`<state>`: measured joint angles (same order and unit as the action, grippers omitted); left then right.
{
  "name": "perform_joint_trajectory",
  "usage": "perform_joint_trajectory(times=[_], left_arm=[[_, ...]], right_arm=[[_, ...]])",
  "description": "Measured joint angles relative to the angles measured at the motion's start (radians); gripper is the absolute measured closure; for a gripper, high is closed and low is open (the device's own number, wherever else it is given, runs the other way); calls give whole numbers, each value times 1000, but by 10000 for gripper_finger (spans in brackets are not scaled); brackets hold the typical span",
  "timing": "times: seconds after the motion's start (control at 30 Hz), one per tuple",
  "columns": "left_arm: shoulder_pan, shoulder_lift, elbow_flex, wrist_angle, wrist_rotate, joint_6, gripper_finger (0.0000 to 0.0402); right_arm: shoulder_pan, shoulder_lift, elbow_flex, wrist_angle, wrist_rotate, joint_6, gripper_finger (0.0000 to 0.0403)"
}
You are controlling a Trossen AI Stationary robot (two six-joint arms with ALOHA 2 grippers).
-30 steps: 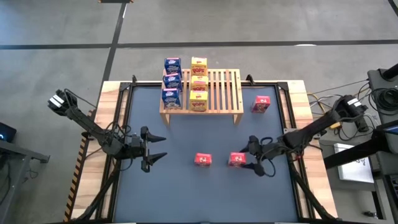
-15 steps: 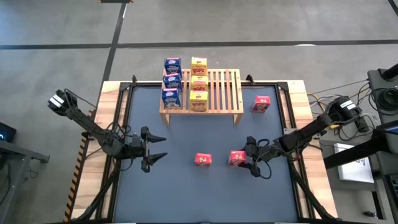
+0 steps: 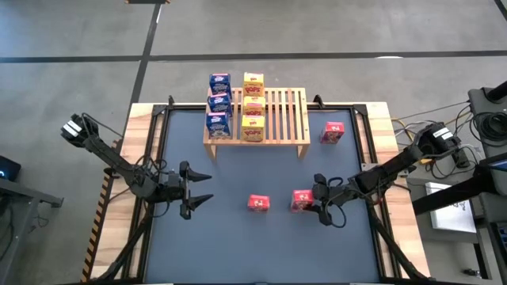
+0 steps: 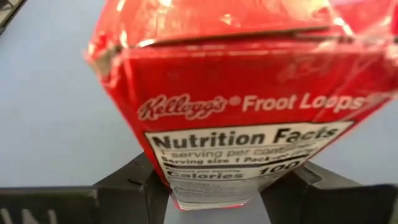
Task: Stack cereal on shelf
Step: Put the bottom right red cereal box on the shelf
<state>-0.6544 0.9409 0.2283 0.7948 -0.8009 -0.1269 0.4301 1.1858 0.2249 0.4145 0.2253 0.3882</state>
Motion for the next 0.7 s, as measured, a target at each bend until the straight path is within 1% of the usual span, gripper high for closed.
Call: perform_joint_trajectory(times=[0.13,0.3,0.53,0.7], left_arm=[[0,0,0,-1,0,-13,109],[0,0,0,-5,0,-14,109],[0,0,0,-5,0,-14,109],[0,0,0,-6,0,-14,109]], right_arm=[[0,-8,0,0,0,-13,223],[0,-56,0,2,0,-53,221],[-1,-188,0,17,7,-149,222],[-24,-282,20,16,12,-236,222]])
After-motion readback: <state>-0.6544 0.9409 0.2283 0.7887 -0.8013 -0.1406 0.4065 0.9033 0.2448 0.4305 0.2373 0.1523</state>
